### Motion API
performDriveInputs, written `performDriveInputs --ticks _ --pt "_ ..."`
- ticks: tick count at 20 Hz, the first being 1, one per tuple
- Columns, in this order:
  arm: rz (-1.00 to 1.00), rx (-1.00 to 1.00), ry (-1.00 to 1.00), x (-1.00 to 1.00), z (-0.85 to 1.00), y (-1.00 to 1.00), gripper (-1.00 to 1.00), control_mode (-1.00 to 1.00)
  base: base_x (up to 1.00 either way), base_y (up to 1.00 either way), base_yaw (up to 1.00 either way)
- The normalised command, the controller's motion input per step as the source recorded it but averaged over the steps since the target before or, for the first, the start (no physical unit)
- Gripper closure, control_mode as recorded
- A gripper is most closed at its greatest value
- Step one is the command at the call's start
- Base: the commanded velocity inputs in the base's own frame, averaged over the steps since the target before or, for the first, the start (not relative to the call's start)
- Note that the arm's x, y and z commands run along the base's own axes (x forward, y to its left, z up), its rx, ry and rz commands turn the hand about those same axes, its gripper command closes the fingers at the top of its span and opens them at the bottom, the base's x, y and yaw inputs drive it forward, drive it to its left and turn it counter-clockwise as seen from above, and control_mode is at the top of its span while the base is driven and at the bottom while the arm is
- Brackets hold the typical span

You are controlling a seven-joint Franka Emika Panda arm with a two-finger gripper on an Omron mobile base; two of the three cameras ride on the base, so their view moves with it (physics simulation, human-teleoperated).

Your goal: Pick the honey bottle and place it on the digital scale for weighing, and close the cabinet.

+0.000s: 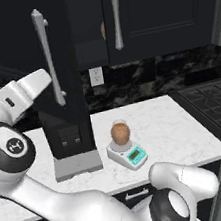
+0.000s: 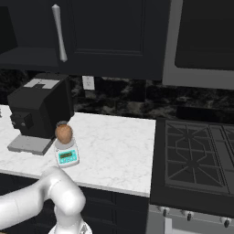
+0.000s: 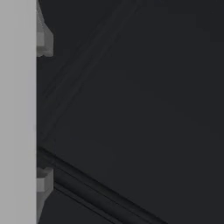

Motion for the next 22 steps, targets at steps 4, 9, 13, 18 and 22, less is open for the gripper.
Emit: performDriveInputs --ticks 4,9,13,18,22 --pt "0.04 0.28 0.16 1.00 -0.01 -1.00 -1.00 -1.00 0.00 0.00 0.00" --pt "0.07 0.28 0.11 1.00 -0.10 -1.00 -1.00 -1.00 0.00 0.00 0.00" --pt "0.15 0.25 0.04 1.00 -0.37 -1.00 -1.00 -1.00 0.00 0.00 0.00" --pt "0.23 0.19 -0.04 1.00 -0.50 -1.00 -1.00 -1.00 0.00 0.00 0.00" --pt "0.25 0.13 -0.15 1.00 -0.56 -0.89 -1.00 -1.00 0.00 0.00 0.00"
